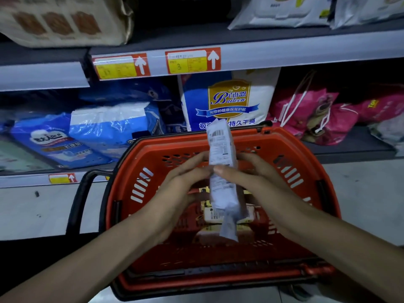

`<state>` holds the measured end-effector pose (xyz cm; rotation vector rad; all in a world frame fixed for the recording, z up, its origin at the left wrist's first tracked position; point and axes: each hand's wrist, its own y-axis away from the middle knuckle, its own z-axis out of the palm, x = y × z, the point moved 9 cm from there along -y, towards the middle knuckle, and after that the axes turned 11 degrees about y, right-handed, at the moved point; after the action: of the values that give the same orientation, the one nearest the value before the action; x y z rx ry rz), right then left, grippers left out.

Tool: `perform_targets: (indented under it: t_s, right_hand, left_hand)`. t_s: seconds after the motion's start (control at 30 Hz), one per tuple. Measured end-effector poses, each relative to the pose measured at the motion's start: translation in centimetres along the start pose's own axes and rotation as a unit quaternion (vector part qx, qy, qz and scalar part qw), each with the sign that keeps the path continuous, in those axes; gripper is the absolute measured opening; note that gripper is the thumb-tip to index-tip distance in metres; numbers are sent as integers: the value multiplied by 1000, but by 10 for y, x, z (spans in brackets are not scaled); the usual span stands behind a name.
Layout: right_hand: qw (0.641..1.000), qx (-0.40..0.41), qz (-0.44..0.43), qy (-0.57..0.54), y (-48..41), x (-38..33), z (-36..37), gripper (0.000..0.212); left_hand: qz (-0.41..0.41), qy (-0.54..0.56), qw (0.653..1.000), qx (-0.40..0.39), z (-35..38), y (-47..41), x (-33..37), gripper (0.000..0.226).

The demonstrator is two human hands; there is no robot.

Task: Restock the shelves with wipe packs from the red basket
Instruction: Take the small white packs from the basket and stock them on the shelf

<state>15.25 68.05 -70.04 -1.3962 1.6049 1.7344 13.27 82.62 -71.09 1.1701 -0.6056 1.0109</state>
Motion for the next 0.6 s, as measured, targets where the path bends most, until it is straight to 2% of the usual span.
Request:
perform_targets:
  t_s: [0.1,0.23,0.33,0.43,0.5,0.6]
  right_hand:
    - [1000,5,3,-12,-4,0,-3,61]
    - [995,-26,3,-96,-10,0,-6,48]
    - [963,-87,26,-254,-6,-1,-3,46]
    - [928,-117,53,-351,2,-3,-3,50]
    - [912,-134,56,-383,7,-10,0,48]
    - [916,-134,24,-378,13,-22,1,34]
  left_hand:
    - [6,4,1000,-22,-2,3,0,46]
    - [17,4,1000,-10,-8,7,7,39]
    - [34,17,999,14,-12,10,20,36]
    - [50,25,998,33,-17,11,33,37]
    - [57,39,997,43,-21,12,39,37]
    - [72,45,995,49,-24,16,47,37]
